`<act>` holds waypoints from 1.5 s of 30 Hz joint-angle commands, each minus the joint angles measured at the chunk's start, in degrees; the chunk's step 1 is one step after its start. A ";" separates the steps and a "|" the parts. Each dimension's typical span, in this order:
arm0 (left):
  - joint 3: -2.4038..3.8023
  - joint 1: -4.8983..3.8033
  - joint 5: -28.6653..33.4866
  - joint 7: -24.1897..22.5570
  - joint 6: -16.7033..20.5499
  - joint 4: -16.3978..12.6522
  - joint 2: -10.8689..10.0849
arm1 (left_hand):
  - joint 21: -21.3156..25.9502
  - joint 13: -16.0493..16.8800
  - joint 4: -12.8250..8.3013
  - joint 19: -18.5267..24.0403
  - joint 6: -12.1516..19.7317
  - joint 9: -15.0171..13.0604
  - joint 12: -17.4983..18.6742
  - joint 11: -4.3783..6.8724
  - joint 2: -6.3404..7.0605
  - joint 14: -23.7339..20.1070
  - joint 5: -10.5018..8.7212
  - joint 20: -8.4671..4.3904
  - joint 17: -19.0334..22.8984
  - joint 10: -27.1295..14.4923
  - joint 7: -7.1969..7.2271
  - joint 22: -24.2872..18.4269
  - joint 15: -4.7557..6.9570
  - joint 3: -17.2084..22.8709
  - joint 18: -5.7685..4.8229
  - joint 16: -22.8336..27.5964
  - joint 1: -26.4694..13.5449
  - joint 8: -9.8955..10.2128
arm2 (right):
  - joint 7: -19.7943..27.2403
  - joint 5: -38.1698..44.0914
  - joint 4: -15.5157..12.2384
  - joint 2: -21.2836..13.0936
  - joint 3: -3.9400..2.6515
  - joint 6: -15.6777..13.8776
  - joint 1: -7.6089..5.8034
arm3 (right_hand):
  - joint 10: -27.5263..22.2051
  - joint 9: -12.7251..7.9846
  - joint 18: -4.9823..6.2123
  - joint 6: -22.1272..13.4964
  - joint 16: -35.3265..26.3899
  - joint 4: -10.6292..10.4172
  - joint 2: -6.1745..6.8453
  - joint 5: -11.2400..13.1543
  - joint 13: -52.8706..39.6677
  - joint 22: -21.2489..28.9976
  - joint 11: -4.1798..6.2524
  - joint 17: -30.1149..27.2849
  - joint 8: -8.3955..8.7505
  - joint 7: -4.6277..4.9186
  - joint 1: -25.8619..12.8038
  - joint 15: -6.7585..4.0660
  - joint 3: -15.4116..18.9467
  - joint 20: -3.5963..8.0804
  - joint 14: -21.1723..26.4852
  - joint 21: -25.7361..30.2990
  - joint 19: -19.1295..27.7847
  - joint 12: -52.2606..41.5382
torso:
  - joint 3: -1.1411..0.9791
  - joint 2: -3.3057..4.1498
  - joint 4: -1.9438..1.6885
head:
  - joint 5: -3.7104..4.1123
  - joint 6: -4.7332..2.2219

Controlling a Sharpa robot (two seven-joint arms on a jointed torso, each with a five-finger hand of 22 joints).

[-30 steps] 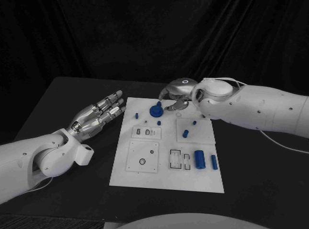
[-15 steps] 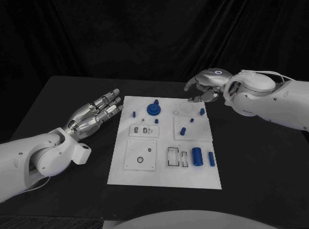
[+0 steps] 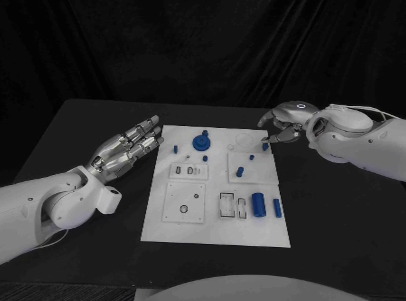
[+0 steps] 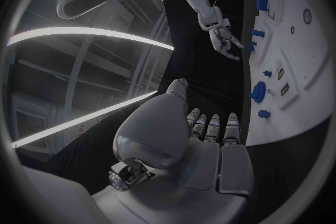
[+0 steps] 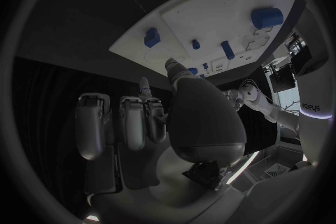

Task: Assemble the parts on the task board

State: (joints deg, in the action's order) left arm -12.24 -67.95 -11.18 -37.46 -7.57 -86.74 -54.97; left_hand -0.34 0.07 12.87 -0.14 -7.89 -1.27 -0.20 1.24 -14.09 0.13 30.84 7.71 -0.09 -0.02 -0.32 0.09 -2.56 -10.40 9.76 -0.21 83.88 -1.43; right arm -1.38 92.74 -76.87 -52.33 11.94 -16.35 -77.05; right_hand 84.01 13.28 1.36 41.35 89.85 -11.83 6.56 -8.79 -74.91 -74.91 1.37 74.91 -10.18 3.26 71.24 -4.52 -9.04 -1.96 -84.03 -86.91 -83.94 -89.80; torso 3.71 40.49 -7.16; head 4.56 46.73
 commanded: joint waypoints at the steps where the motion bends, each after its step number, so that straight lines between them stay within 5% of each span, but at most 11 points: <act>1: 0.05 0.02 0.00 -0.53 -0.93 -0.04 0.09 | 0.34 -0.07 -0.47 0.14 0.11 -0.06 0.20 -0.51 -0.35 -0.13 0.39 0.43 0.09 0.02 -0.38 -0.09 -0.31 0.02 -0.39 0.21 0.32 -0.23 | -1.43 0.14 0.57 -0.01 -0.02 -0.34 0.58 | 5.99 -0.13 -0.41 0.10 0.15 -0.71 0.50 0.78 -15.09 -13.39 0.27 15.09 0.10 -0.02 0.19 -0.31 0.31 0.29 -5.97 -0.10 -4.05 -0.20 | -0.14 0.02 -0.11 | 0.00 0.11; 13: 0.05 0.03 -0.01 -0.48 -1.06 0.05 0.04 | 0.34 -0.07 -0.56 0.14 0.13 -0.06 0.20 -0.52 -0.37 -0.13 0.42 0.44 0.09 0.02 -0.40 -0.09 -0.34 0.07 -0.41 0.21 0.35 -0.23 | -1.28 0.14 1.41 -0.21 -0.01 -0.37 1.46 | 5.99 -0.61 -0.41 1.06 0.15 -4.74 2.26 5.24 -15.09 -13.46 0.22 15.09 -0.06 0.02 0.61 -0.28 2.02 0.27 -5.97 -0.06 -4.10 -0.20 | 0.09 0.02 -0.14 | -0.10 0.23; 32: 0.05 0.04 -0.01 -0.11 -1.26 0.30 0.12 | 0.34 -0.07 -0.68 0.14 0.15 -0.06 0.20 -0.54 -0.40 -0.13 0.44 0.47 0.09 0.02 -0.41 -0.09 -0.38 0.15 -0.43 0.21 0.37 -0.23 | -1.57 0.14 1.50 -0.66 -0.01 0.68 1.81 | 5.99 -0.84 -0.37 1.38 0.15 -5.10 4.83 5.94 -15.09 -13.43 0.50 15.09 -0.03 -0.34 -1.58 -0.53 4.36 0.49 -5.97 0.11 -4.01 -0.20 | 0.11 -0.09 -0.03 | -0.11 0.28; 45: 0.05 0.04 -0.01 0.14 -1.37 0.45 0.11 | 0.34 -0.07 -0.68 0.14 0.15 -0.06 0.20 -0.54 -0.40 -0.13 0.44 0.47 0.09 0.02 -0.41 -0.09 -0.38 0.15 -0.43 0.21 0.37 -0.23 | -1.41 0.14 2.09 -0.27 -0.01 0.91 2.48 | 5.99 -1.08 -0.35 1.93 0.15 -4.48 2.98 4.02 -15.09 -13.46 0.83 15.09 -0.14 -0.79 4.47 -0.88 2.45 0.79 -5.97 0.23 -4.00 -0.20 | 0.06 -0.11 -0.06 | -0.11 0.42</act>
State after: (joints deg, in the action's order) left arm -12.25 -67.94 -11.19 -36.91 -8.20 -86.22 -54.93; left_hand -0.34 0.07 12.48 0.06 -7.89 -1.27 -0.20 1.24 -14.09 0.13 31.07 7.91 -0.07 -0.03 -0.32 0.09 -2.56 -10.33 9.76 -0.21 83.88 -1.43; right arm -1.88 92.73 -74.86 -52.61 11.95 -15.63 -74.72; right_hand 84.01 12.25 1.36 43.00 89.85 -16.36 9.62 -4.47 -74.93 -74.90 1.79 74.90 -10.19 2.64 75.45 -5.07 -6.27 -1.53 -83.89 -86.91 -83.94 -89.80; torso 3.80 40.40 -7.21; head 4.46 47.08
